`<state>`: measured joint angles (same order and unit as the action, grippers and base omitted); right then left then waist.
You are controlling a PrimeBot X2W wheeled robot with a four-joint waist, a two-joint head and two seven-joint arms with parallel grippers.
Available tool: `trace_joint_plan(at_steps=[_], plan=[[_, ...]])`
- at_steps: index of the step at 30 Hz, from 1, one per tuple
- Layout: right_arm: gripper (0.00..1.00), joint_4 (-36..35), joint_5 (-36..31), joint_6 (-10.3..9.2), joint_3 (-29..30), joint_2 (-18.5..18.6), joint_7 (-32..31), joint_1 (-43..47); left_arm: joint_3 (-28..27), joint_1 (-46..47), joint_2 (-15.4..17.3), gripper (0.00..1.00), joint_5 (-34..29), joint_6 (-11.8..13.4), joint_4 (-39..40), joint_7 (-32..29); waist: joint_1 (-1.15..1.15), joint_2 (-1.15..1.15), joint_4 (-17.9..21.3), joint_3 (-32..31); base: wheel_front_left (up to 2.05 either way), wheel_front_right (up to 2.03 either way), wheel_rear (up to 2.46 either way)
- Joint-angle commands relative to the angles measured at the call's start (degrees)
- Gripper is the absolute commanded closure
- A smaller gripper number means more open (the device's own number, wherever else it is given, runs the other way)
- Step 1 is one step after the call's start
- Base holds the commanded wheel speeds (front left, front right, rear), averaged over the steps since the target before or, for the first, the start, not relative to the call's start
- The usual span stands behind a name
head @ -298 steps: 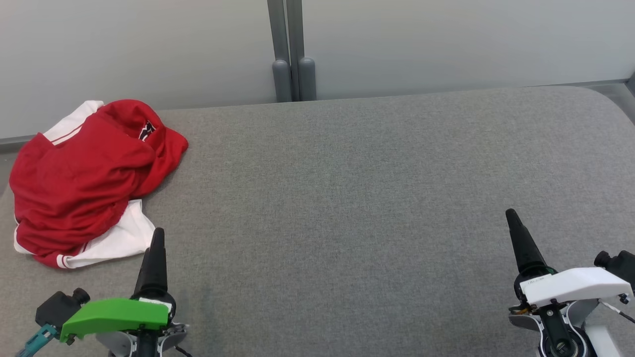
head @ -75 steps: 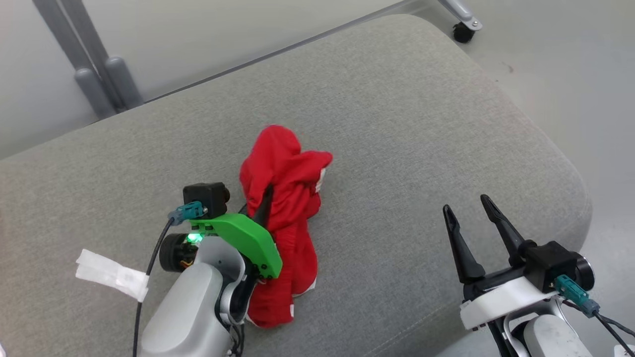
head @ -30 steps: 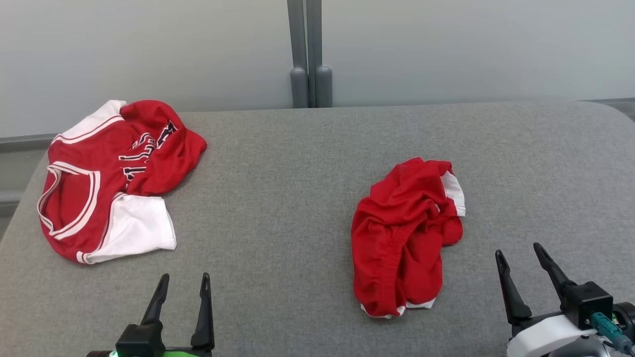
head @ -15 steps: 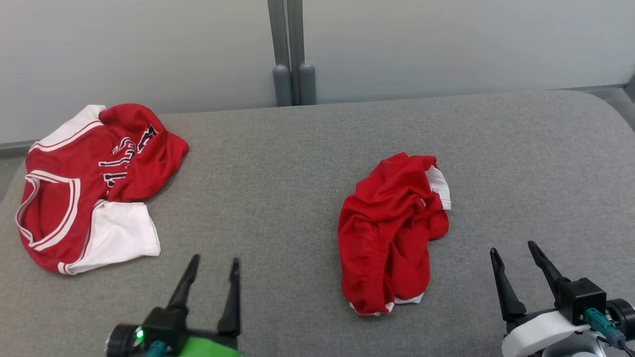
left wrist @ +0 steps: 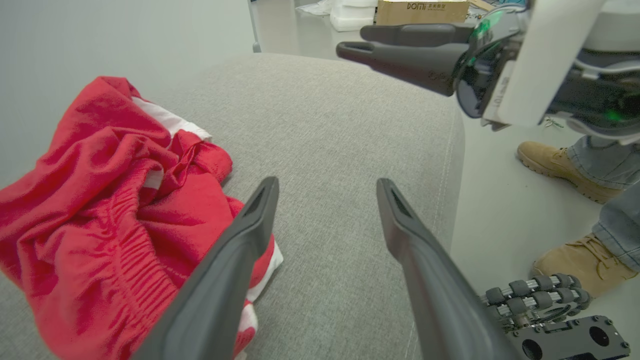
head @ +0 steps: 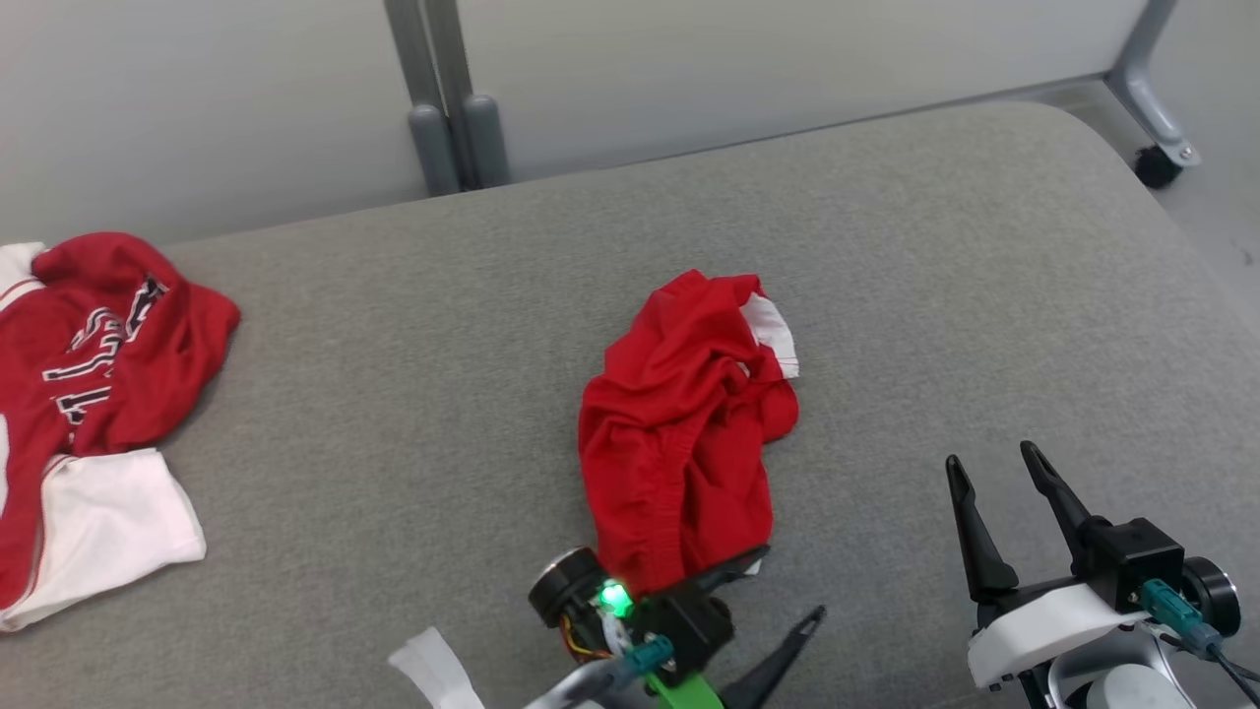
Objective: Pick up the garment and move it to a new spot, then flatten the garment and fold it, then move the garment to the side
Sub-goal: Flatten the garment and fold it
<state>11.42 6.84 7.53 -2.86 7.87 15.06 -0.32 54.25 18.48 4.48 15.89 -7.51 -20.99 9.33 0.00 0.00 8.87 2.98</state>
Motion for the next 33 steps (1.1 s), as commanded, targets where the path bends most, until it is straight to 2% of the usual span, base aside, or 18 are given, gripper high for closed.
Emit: trace_joint_plan(at_steps=[1, 7, 16, 20, 21, 22, 23, 24, 28, 33], plan=[[0.0, 0.2, 0.19, -0.08, 0.28, -0.14, 0.18, -0.56, -0.58, 1.5, 1.18, 0.0, 0.99, 0.08, -1.94, -0.53, 0.0, 0.0, 4.9, 2.67, 0.0, 0.0, 0.0], [0.0, 0.52, 0.54, -0.08, 2.11, -0.43, 0.18, 1.07, -4.65, 0.41, 3.62, 0.0, 3.16, 4.67, -7.34, -3.04, 0.0, 0.0, 7.69, 3.16, 0.0, 0.0, 0.0], [0.0, 0.69, 0.66, -0.07, 3.9, 0.15, 0.18, 2.06, -6.43, -3.3, 8.35, 0.0, 4.31, 9.06, -2.35, -9.01, 0.0, 0.0, 6.32, 2.66, 0.0, 0.0, 0.0], [0.0, 0.49, 0.72, -0.08, 3.84, 0.06, 0.18, 1.54, -5.94, -4.71, 10.09, 0.0, 4.66, 9.57, 0.96, -12.34, 0.0, 0.0, 5.44, 2.76, 0.0, 0.0, 0.0], [0.0, 0.52, 0.77, -0.07, 3.76, 0.0, 0.18, 1.41, -5.8, -4.97, 10.38, 0.04, 4.94, 9.52, 1.33, -13.23, 0.0, 0.0, 5.26, 2.84, 0.0, 0.0, 0.0], [0.0, 0.55, 0.81, -0.08, 3.61, -0.15, 0.18, 1.23, -5.51, -5.09, 10.73, 0.45, 5.08, 9.4, 1.63, -14.38, 0.0, 0.0, 5.13, 2.89, 0.0, 0.0, 0.0], [0.0, 0.56, 0.86, -0.08, 3.57, -0.22, 0.18, 1.17, -5.35, -4.97, 10.76, 0.76, 5.18, 9.19, 2.08, -14.96, 0.0, 0.0, 4.99, 2.98, 0.0, 0.0, 0.0], [0.0, 0.57, 0.91, -0.08, 3.57, -0.3, 0.18, 1.1, -5.32, -4.74, 10.82, 1.0, 5.32, 9.13, 2.6, -15.42, 0.0, 0.0, 4.79, 3.12, 0.0, 0.0, 0.0], [0.0, 0.68, 1.04, -0.08, 3.34, -0.57, 0.18, 0.67, -6.15, -3.22, 9.81, 1.0, 6.54, 8.74, 4.04, -14.49, 0.0, 0.0, 4.43, 3.46, 0.0, 0.0, 0.0], [0.0, 0.92, 1.25, -0.08, 3.24, -0.62, 0.18, 0.34, -11.84, -2.58, 5.85, 1.0, 14.26, 8.09, 8.4, -10.79, 0.0, 0.0, 4.4, 3.32, 0.0, 0.0, 0.0]])
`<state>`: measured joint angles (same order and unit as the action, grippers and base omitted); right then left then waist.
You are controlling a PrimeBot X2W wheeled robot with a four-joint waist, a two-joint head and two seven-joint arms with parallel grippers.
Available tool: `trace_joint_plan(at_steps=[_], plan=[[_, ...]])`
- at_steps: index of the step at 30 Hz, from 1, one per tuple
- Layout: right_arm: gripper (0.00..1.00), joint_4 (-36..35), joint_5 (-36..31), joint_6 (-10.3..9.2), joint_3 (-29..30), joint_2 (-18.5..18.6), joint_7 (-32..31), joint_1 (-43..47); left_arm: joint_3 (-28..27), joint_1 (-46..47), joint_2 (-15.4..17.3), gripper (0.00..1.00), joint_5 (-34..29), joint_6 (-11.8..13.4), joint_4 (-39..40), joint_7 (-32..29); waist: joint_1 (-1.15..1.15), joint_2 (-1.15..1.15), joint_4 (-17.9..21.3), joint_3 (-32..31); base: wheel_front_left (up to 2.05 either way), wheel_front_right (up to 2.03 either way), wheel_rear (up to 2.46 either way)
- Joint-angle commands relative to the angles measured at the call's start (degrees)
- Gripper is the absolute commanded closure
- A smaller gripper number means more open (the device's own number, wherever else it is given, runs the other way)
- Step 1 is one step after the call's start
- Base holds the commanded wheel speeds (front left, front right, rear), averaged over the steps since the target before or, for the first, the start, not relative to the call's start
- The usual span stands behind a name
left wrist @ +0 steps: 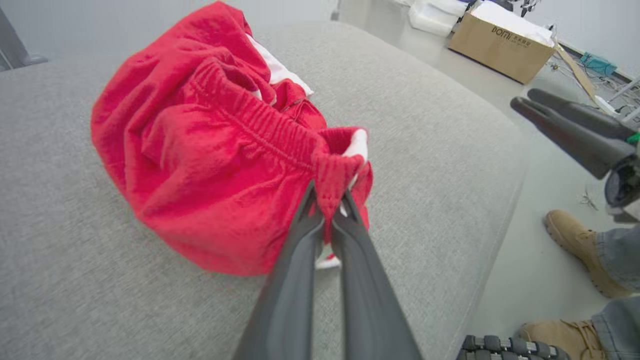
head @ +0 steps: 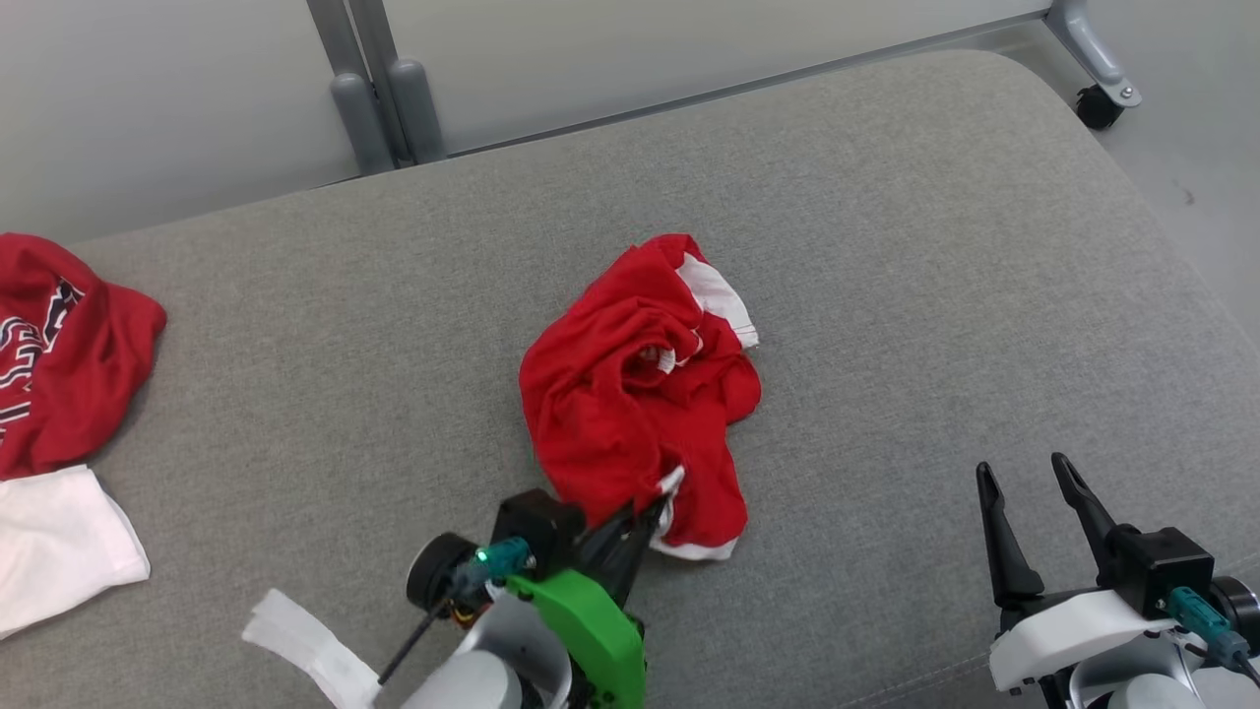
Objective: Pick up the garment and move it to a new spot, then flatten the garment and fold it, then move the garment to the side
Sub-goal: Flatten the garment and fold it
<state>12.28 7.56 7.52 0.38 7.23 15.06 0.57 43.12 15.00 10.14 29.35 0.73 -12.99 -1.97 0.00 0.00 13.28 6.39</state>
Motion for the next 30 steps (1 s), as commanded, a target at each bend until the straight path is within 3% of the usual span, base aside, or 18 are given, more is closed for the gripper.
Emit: trace_joint_plan(at_steps=[1, 5, 11, 18, 22, 27, 28, 29, 30], plan=[[0.0, 0.14, 0.53, -0.07, 0.01, 0.0, 0.18, -0.46, -1.85, 1.32, -0.68, 1.0, 2.3, -0.19, 1.36, 0.97, 0.0, 0.0, -0.02, -0.24, 0.0, 0.0, 0.0], [0.0, 0.57, 0.48, -0.07, 0.01, -0.01, 0.18, 0.25, -6.45, 3.94, -3.15, 1.0, 5.74, 0.57, 5.09, 3.82, 0.0, 0.0, -0.03, -1.17, 0.0, 0.0, 0.0], [0.0, 0.8, 0.27, -0.07, 0.03, -0.09, 0.18, 1.32, -14.47, 6.22, -5.82, 1.0, 10.11, 5.68, 5.54, 10.75, 0.0, 0.0, -0.21, -3.05, 0.0, 0.0, 0.0], [0.0, 0.88, 0.19, -0.07, 0.22, 0.09, 0.18, 2.8, -24.78, -1.91, -6.9, 1.0, 16.57, 11.53, -0.89, 16.85, 0.0, 0.0, -2.87, -4.14, 0.0, 0.0, 0.0], [0.0, 0.9, 0.25, -0.07, 0.05, 0.7, 0.18, 2.97, -32.61, -8.49, -7.11, 1.0, 17.99, 11.68, -4.27, 17.2, 0.0, 0.0, -5.15, -4.37, 0.0, 0.0, 0.0], [0.0, 0.84, 0.37, -0.07, -0.41, 1.54, 0.18, 3.4, -32.52, -14.66, -7.24, 1.0, 20.55, 8.75, -6.76, 17.11, 0.0, 0.0, -8.16, -4.55, 0.0, 0.0, 0.0], [0.0, 0.87, 0.37, -0.07, -0.67, 1.73, 0.18, 3.5, -31.64, -15.51, -7.22, 0.51, 21.46, 7.9, -7.15, 17.11, 0.0, 0.0, -8.79, -4.62, 0.0, 0.0, 0.0], [0.0, 0.92, 0.35, -0.07, -0.71, 1.86, 0.18, 3.54, -30.84, -16.1, -7.14, 0.09, 22.03, 7.45, -7.58, 17.1, 0.0, 0.0, -9.25, -4.73, 0.0, 0.0, 0.0], [0.0, 0.98, 0.32, -0.06, -1.07, 1.93, 0.18, 3.5, -30.19, -16.83, -7.12, 0.0, 22.43, 7.16, -7.82, 17.12, 0.0, 0.0, -9.58, -4.91, 0.0, 0.0, 0.0]])
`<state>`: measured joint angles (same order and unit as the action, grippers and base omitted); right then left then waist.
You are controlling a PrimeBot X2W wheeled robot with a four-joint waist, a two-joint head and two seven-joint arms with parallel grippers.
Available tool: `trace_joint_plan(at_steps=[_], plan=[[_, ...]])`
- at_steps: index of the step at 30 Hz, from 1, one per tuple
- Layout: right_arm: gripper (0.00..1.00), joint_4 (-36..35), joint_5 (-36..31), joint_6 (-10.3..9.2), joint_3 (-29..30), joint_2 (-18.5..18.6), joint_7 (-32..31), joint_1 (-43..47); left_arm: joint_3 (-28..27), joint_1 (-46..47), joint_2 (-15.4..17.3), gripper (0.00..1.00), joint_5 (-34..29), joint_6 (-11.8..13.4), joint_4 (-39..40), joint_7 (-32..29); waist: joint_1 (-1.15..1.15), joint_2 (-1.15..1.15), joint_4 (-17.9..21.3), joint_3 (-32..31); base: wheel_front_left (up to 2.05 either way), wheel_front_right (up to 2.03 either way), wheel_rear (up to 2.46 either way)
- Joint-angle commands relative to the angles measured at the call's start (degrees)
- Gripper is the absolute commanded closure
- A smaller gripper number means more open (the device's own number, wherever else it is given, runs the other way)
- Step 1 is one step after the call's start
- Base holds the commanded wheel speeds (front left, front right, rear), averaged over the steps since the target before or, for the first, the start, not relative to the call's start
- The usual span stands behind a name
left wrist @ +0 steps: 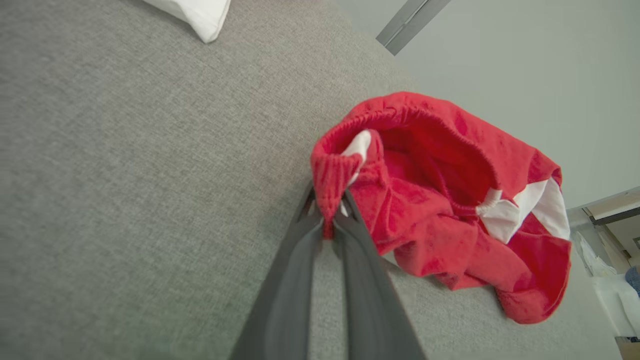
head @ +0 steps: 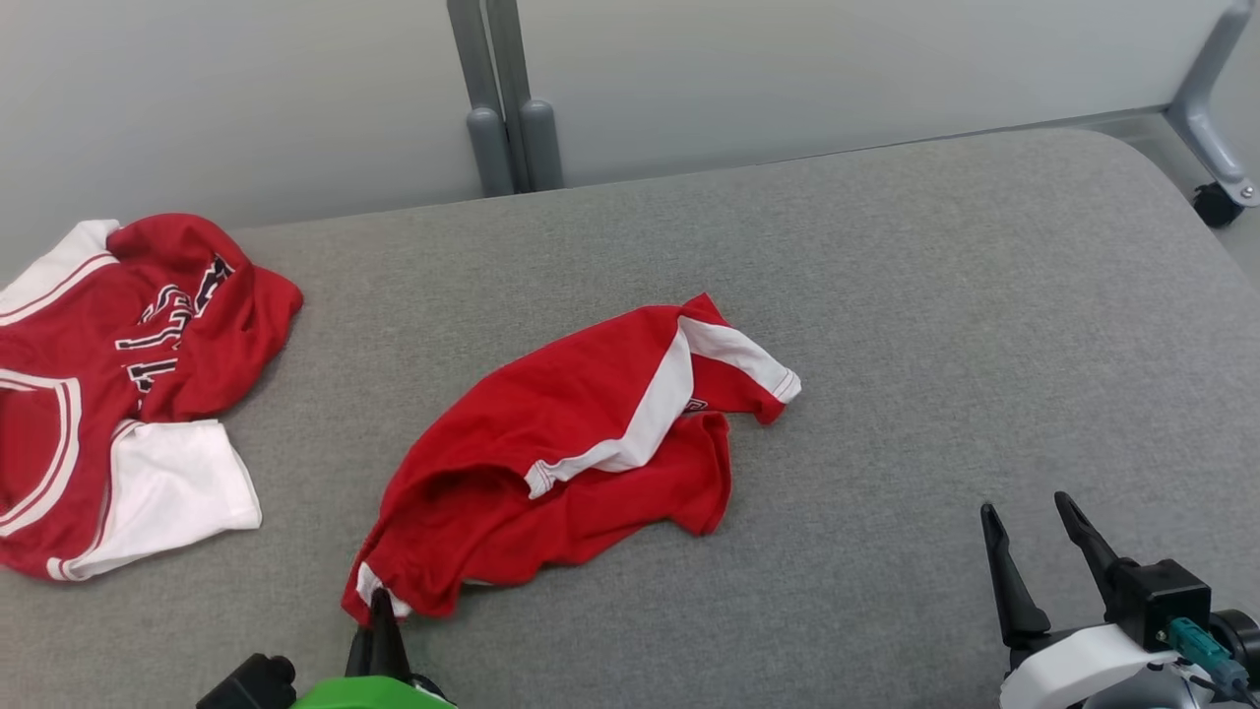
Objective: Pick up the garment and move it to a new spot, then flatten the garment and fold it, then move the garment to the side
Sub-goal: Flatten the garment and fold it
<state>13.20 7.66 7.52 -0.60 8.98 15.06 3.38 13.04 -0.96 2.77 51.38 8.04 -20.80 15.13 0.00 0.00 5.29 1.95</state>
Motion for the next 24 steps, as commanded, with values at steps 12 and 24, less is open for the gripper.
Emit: trace_joint_plan(at_steps=[12, 24], plan=[[0.0, 0.31, 0.43, -0.07, -1.86, -0.32, 0.18, 0.52, 0.67, -2.45, 0.25, 0.0, -22.69, 0.57, 12.13, -0.36, 0.0, 0.0, -0.65, -0.82, 0.0, 0.0, 0.0], [0.0, 0.55, 1.05, -0.07, -2.81, -0.59, 0.18, -2.5, 10.22, 9.04, 1.58, 0.0, -28.63, -1.1, 0.84, -12.9, 0.0, 0.0, 6.67, 2.34, 0.0, 0.0, 0.0]])
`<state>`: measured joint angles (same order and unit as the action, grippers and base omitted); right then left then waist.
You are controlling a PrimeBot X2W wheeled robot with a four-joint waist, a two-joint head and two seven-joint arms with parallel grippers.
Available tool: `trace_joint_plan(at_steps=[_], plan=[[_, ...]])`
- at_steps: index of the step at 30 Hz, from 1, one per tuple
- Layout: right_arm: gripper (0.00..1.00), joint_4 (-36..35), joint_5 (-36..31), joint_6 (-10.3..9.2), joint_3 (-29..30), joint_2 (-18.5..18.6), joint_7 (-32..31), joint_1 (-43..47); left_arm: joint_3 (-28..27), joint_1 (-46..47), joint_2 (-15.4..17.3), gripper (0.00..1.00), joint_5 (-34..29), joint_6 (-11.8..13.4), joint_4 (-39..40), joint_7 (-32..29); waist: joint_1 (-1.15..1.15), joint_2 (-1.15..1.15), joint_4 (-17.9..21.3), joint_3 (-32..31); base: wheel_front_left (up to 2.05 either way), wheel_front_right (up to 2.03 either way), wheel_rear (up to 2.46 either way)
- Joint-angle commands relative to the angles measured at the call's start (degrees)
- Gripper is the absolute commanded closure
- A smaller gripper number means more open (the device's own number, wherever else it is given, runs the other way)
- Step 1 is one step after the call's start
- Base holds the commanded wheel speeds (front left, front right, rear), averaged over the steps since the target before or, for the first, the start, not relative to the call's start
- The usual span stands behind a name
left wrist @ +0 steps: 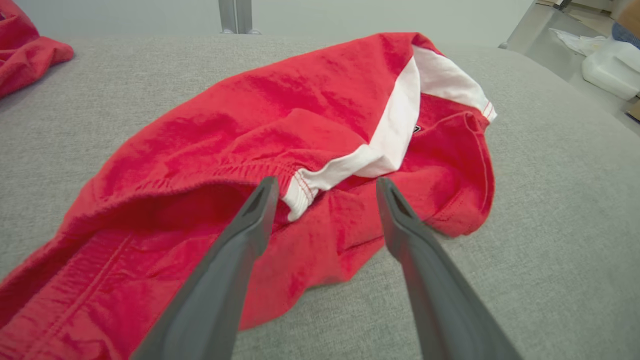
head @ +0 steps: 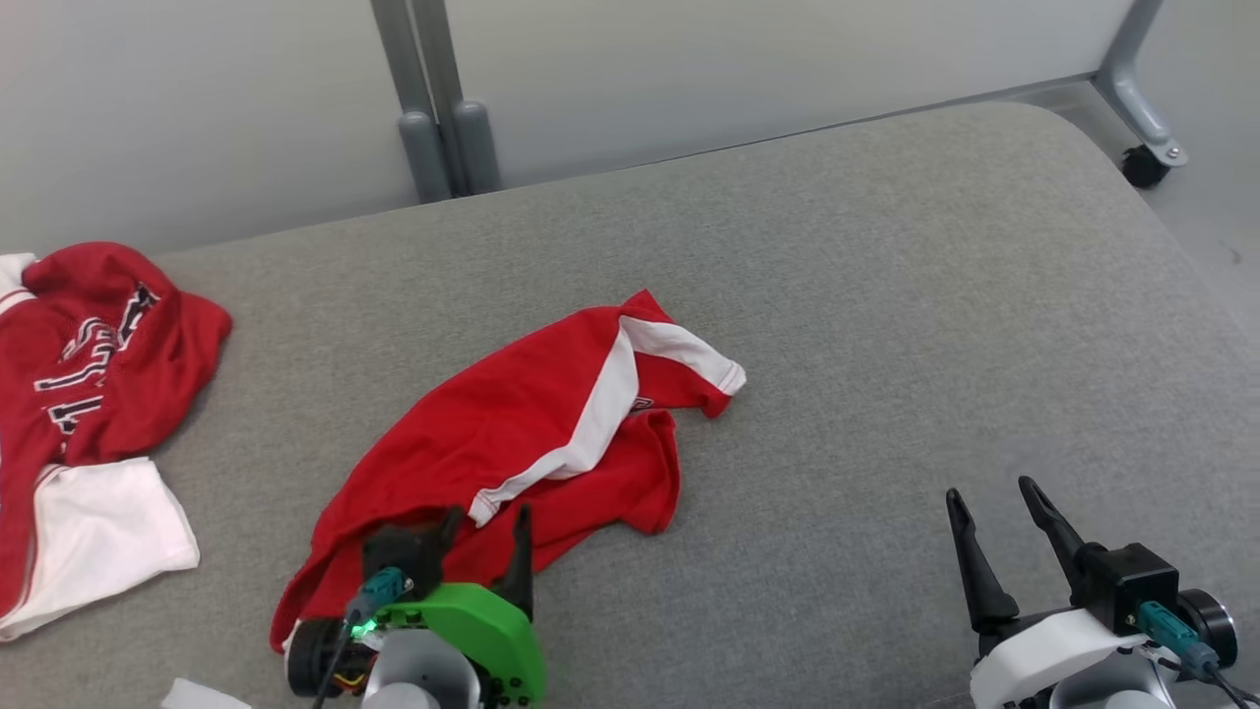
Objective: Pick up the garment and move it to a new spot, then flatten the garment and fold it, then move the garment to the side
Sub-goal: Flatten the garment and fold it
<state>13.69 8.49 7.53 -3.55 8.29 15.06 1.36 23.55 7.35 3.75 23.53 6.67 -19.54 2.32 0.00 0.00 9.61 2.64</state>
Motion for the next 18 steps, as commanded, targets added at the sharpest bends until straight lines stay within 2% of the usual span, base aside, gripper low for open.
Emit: trace_joint_plan(at_steps=[1, 3, 7, 8, 9, 10, 11, 12, 14, 18], plan=[[0.0, 0.18, 0.32, -0.08, 0.15, 0.02, 0.18, -0.55, -1.03, 1.4, 0.79, 0.0, -0.74, 1.08, -1.44, 0.03, 0.0, 0.0, 3.1, 2.03, 0.0, 0.0, 0.0], [0.0, 0.2, 0.5, -0.08, 0.76, -0.13, 0.18, -0.35, -2.44, 2.07, 0.8, 0.0, 0.39, 1.74, -2.72, 0.32, 0.0, 0.0, 4.05, 2.64, 0.0, 0.0, 0.0], [0.0, 0.36, 0.45, -0.07, 1.31, -0.3, 0.18, 0.41, -3.51, 2.87, 1.05, 0.0, 2.1, 0.85, -4.03, 0.61, 0.0, 0.0, 4.72, 3.51, 0.0, 0.0, 0.0], [0.0, 0.37, 0.42, -0.08, 1.32, -0.3, 0.18, 0.39, -3.69, 3.05, 1.29, 0.03, 2.26, 0.79, -4.37, 0.58, 0.0, 0.0, 4.81, 3.65, 0.0, 0.0, 0.0], [0.0, 0.36, 0.42, -0.08, 1.33, -0.36, 0.18, 0.18, -4.18, 3.51, 1.25, 0.44, 3.01, 0.52, -4.61, 0.99, 0.0, 0.0, 4.92, 3.83, 0.0, 0.0, 0.0], [0.0, 0.36, 0.44, -0.07, 1.36, -0.47, 0.18, -0.1, -4.47, 4.03, 1.18, 0.64, 3.2, 0.52, -4.74, 1.45, 0.0, 0.0, 4.97, 3.93, 0.0, 0.0, 0.0], [0.0, 0.35, 0.43, -0.08, 1.33, -0.62, 0.18, -0.53, -4.43, 4.55, 1.12, 0.97, 3.23, 0.36, -4.87, 1.92, 0.0, 0.0, 5.02, 4.0, 0.0, 0.0, 0.0], [0.0, 0.28, 0.41, -0.08, 1.27, -0.67, 0.18, -0.75, -4.6, 4.86, 0.97, 1.0, 3.79, 0.01, -4.76, 2.34, 0.0, 0.0, 4.99, 4.02, 0.0, 0.0, 0.0], [0.0, 0.16, 0.31, -0.08, 1.23, -0.79, 0.18, -0.84, -4.73, 5.35, 0.48, 1.0, 5.0, -1.14, -3.9, 2.99, 0.0, 0.0, 4.74, 3.91, 0.0, 0.0, 0.0], [0.0, 0.02, 0.17, -0.08, 1.46, -0.68, 0.18, 0.13, -2.91, 3.56, -0.36, 1.0, 11.88, -7.21, 0.51, 1.16, 0.0, 0.0, 3.62, 3.27, 0.0, 0.0, 0.0]])
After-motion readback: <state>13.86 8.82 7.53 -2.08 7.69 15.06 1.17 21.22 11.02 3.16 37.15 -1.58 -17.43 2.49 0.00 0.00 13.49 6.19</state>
